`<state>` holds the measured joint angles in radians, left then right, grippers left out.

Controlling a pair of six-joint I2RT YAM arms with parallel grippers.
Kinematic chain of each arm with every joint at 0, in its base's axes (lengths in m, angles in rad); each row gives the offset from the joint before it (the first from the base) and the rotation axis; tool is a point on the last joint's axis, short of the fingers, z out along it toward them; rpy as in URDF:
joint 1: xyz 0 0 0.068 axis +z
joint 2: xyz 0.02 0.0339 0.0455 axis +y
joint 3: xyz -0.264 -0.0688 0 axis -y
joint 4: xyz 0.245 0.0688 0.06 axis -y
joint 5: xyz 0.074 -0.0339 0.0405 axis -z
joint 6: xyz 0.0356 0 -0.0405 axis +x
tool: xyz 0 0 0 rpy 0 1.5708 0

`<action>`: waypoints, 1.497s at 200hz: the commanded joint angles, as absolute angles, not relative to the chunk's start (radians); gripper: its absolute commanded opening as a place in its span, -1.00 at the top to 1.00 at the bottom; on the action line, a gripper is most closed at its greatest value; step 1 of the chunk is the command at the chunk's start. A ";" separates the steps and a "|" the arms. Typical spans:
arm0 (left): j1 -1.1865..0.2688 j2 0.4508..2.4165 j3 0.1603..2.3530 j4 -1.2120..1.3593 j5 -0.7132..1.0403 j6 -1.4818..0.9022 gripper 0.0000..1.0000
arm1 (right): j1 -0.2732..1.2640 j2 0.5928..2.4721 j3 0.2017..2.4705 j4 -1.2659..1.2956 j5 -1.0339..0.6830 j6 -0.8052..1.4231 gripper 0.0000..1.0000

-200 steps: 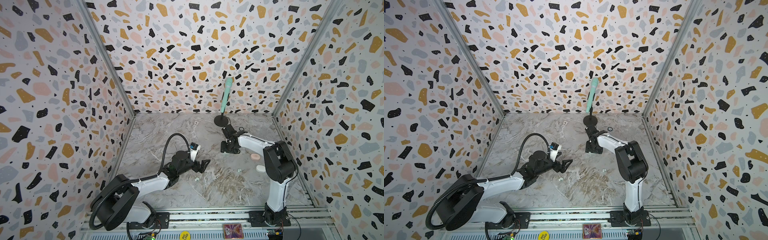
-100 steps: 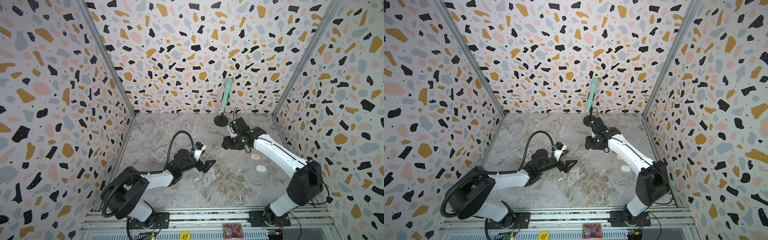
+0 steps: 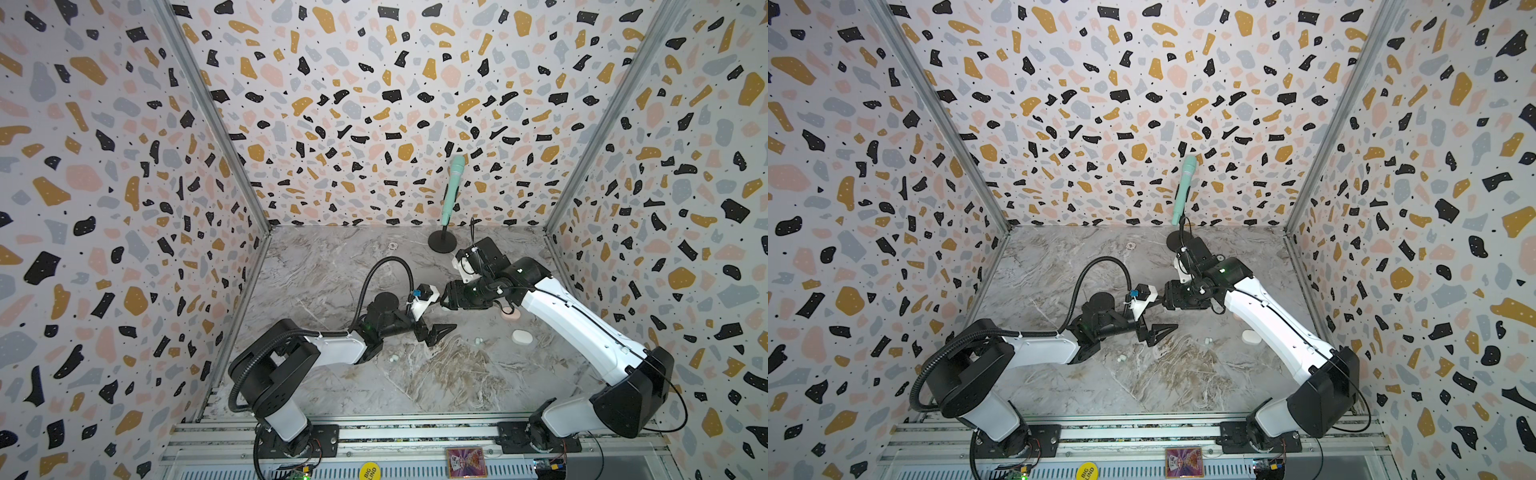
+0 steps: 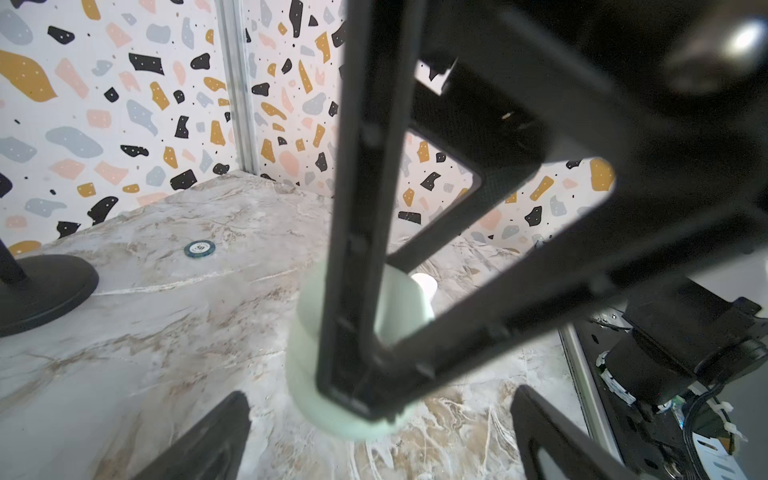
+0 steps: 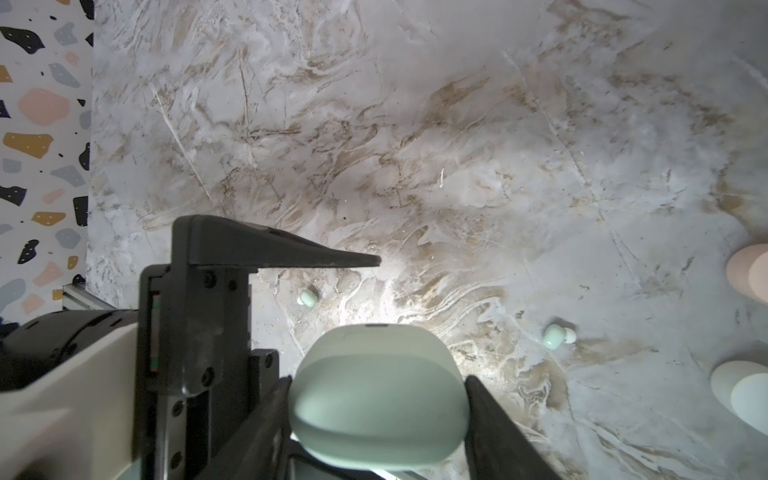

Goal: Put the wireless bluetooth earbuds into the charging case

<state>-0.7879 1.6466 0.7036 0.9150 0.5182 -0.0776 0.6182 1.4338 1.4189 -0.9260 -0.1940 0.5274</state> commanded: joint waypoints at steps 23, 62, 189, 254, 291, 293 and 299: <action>-0.800 1.678 0.768 0.942 0.564 -0.018 -0.65 | 0.624 1.379 1.433 -0.962 -0.217 0.561 -0.12; -0.801 1.687 0.764 0.997 0.584 -0.038 -0.46 | 0.623 1.371 1.419 -0.939 -0.256 0.566 -0.12; -0.802 1.652 0.746 1.029 0.569 -0.014 -0.14 | 0.615 1.384 1.437 -0.942 -0.320 0.577 -0.12; -0.801 1.655 0.759 1.003 0.575 -0.008 0.13 | 0.615 1.386 1.445 -0.945 -0.324 0.577 -0.12; -0.801 1.646 0.758 1.013 0.571 -0.012 0.12 | 0.615 1.387 1.436 -0.948 -0.331 0.575 -0.12; -0.801 1.646 0.758 1.015 0.571 -0.011 0.12 | 0.616 1.387 1.435 -0.947 -0.331 0.575 -0.12; -0.802 1.644 0.758 1.015 0.569 -0.011 0.09 | 0.615 1.387 1.435 -0.948 -0.331 0.574 -0.12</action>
<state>-0.7990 1.6806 0.7479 0.9653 0.5652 -0.0185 0.6163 1.4010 1.4166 -0.9295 -0.3141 0.5716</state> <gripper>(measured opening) 0.442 0.615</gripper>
